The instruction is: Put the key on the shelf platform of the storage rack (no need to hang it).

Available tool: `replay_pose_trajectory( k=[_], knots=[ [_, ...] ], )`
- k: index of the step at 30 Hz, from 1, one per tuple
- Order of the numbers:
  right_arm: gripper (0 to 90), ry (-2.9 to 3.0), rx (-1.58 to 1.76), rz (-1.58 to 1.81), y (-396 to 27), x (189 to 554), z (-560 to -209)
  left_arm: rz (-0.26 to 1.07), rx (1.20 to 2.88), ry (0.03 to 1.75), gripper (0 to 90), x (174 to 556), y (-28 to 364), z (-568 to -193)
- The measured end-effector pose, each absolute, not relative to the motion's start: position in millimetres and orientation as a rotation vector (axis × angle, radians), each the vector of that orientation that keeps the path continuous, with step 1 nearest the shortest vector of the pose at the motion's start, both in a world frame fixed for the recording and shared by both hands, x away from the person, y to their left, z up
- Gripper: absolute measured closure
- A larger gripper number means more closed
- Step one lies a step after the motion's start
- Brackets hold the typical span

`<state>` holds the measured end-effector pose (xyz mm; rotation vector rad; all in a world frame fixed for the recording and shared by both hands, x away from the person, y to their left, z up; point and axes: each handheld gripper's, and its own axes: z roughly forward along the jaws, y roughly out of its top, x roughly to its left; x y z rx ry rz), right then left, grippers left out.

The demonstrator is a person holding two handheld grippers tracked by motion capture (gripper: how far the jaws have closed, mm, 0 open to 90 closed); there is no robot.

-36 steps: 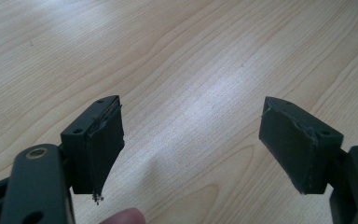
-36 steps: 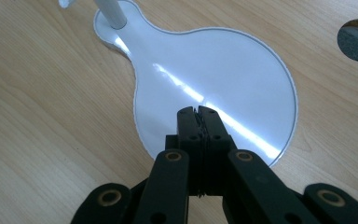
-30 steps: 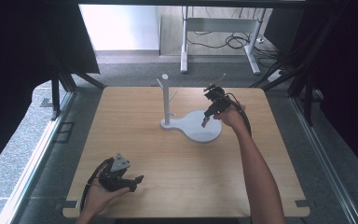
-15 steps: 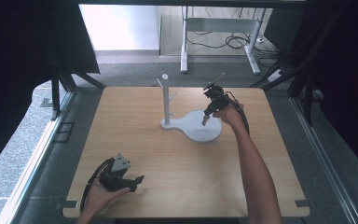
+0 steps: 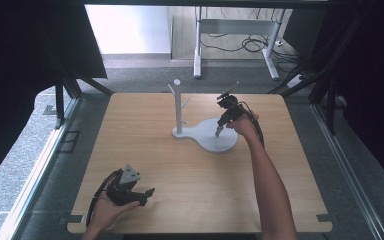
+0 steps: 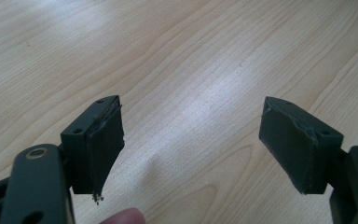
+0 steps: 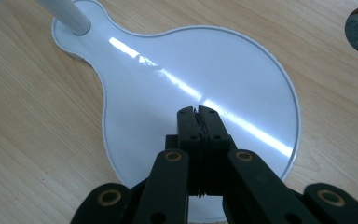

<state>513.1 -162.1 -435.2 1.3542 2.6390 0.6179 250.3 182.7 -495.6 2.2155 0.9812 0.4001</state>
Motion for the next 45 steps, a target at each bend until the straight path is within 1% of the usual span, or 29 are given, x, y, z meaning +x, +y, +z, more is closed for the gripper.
replay_pose_trajectory(
  k=[25, 37, 41, 45],
  knots=[
    [89.5, 2.665, 1.387, 0.553, -164, 513, -469, 0.400, 2.226, 0.979, 22.1, 251, 182, -497],
    [88.3, 2.672, 1.371, 0.553, -165, 511, -470, 0.400, 2.231, 0.972, 22.1, 250, 180, -497],
    [78.7, 2.666, 1.351, 0.545, -165, 510, -469, 0.399, 2.233, 0.973, 22.1, 251, 180, -497],
    [74.0, 2.649, 1.331, 0.557, -166, 507, -465, 0.398, 2.238, 0.970, 22.1, 251, 179, -498]
  ],
)
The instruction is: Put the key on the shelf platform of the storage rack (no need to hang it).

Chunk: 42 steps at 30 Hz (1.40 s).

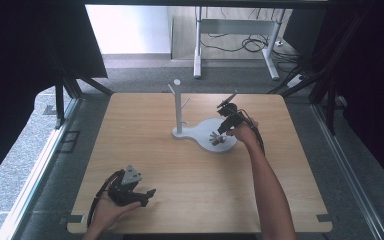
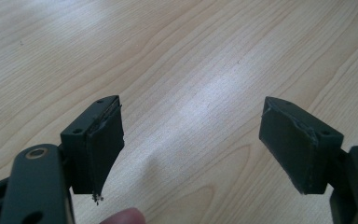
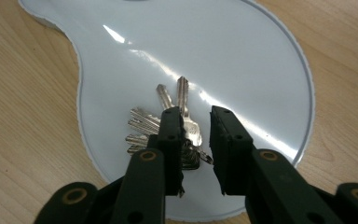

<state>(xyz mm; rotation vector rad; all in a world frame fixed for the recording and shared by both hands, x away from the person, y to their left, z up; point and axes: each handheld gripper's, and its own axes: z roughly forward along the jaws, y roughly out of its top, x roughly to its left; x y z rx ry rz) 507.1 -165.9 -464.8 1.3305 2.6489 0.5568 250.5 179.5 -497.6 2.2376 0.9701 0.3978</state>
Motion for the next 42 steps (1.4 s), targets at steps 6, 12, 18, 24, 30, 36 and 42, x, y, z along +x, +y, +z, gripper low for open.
replay_pose_trajectory(
  k=[6, 12, 18, 24, 30, 36, 42],
  knots=[
    [64.2, 2.618, 1.313, 0.594, -167, 500, -454, 0.399, 2.238, 0.968, 22.1, 250, 178, -498],
    [55.0, 2.576, 1.287, 0.658, -168, 491, -441, 0.396, 2.236, 0.966, 22.1, 250, 176, -499],
    [50.8, 2.566, 1.234, 0.743, -173, 475, -438, 0.398, 2.248, 0.964, 22.1, 250, 175, -499],
    [48.6, 2.568, 1.183, 0.784, -180, 457, -440, 0.399, 2.251, 0.965, 22.1, 250, 174, -500],
    [47.4, 2.565, 1.158, 0.838, -190, 438, -443, 0.397, 2.252, 0.965, 22.1, 250, 173, -500],
    [46.8, 2.545, 1.135, 0.873, -204, 415, -443, 0.399, 2.261, 0.961, 22.0, 249, 171, -501],
    [47.2, 2.503, 1.154, 0.927, -222, 391, -445, 0.395, 2.268, 0.951, 22.0, 249, 168, -502]
  ],
)
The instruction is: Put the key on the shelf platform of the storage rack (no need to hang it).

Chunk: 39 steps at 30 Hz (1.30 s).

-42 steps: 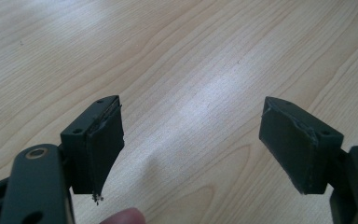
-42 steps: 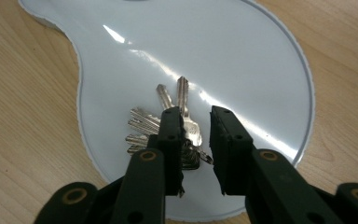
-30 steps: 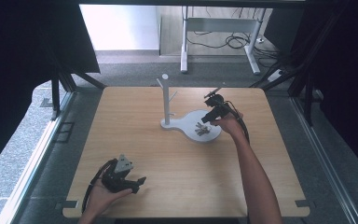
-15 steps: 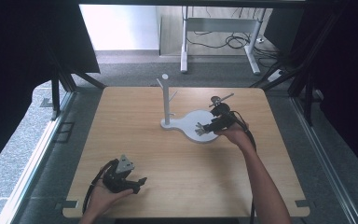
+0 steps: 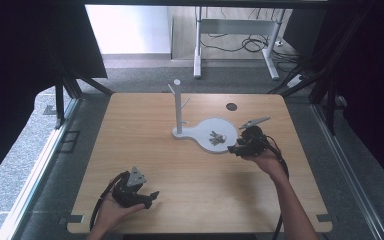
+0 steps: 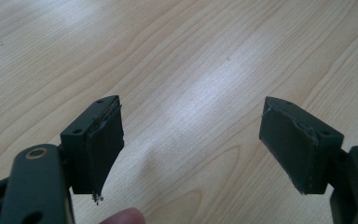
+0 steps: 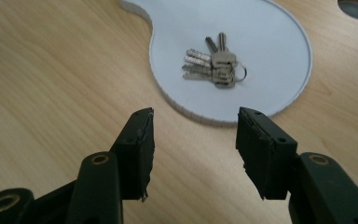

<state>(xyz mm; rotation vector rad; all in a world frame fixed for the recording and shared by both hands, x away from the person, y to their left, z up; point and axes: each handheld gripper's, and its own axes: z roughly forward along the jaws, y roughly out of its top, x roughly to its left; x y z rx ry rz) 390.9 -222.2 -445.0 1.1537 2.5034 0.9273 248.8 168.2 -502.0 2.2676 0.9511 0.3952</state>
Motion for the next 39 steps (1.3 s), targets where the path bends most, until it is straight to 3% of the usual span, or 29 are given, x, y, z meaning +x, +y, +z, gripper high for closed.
replay_pose_trajectory(
  k=[23, 39],
  knots=[
    [47.5, 2.429, 1.224, 1.040, -274, 298, -501, 0.395, 2.266, 0.951, 21.9, 248, 167, -502],
    [46.2, 2.417, 1.234, 1.043, -275, 290, -511, 0.396, 2.264, 0.953, 21.9, 248, 168, -501]
  ],
)
